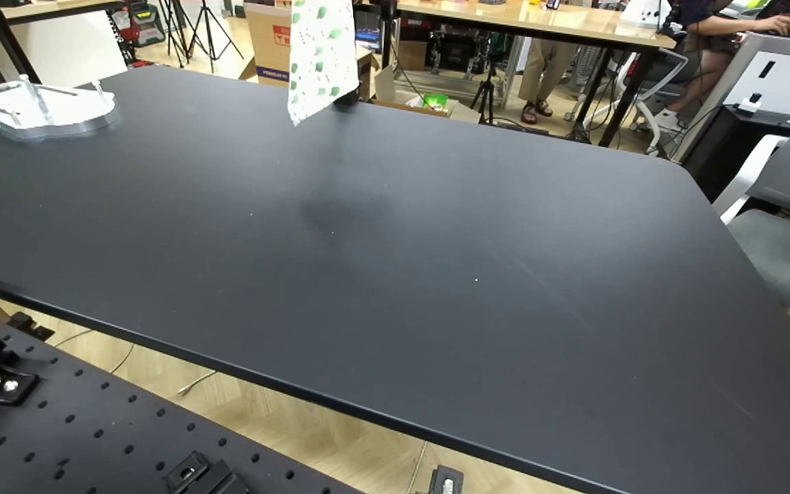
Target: Hang the cloth on the stand
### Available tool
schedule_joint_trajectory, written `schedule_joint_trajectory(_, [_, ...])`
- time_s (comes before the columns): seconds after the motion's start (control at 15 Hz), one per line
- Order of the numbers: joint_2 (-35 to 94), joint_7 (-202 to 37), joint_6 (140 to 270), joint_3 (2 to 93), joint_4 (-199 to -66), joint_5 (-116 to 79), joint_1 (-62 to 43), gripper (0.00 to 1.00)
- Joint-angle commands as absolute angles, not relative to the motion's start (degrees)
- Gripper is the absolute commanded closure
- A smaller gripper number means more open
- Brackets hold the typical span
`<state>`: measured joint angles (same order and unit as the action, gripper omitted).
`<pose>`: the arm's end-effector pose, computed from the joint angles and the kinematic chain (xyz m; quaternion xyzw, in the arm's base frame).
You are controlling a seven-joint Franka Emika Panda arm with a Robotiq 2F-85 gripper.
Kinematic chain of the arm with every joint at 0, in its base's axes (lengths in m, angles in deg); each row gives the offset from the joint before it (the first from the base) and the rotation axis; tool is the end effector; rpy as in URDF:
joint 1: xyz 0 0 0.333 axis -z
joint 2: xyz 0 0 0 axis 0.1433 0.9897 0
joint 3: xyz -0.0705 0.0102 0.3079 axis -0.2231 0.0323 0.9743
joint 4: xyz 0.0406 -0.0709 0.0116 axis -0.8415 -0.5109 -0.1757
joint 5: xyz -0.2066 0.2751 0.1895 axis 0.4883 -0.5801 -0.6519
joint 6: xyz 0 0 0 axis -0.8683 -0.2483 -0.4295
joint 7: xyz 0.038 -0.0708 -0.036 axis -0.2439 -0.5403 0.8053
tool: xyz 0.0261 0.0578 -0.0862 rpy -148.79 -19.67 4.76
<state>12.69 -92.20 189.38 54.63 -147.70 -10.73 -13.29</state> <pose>0.5751 0.0760 0.5293 0.9913 -0.0131 0.1151 0.0622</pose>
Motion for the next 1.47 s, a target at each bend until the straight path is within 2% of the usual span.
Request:
schedule_joint_trajectory(0.0, [18.69, -93.14, 185.55, 54.91, -139.49, -9.78, -13.1, 1.0])
schedule_joint_trajectory(1.13, [35.99, -92.15, 177.8, 52.09, -121.08, -10.82, -13.89, 1.0])
schedule_joint_trajectory(1.2, [36.48, -92.05, 177.12, 52.0, -120.5, -10.93, -13.86, 0.74])
schedule_joint_trajectory(1.27, [36.82, -92.0, 176.72, 51.93, -120.03, -10.95, -13.86, 0.73])
schedule_joint_trajectory(1.4, [37.47, -91.75, 175.93, 51.8, -119.19, -11.01, -13.81, 0.6])
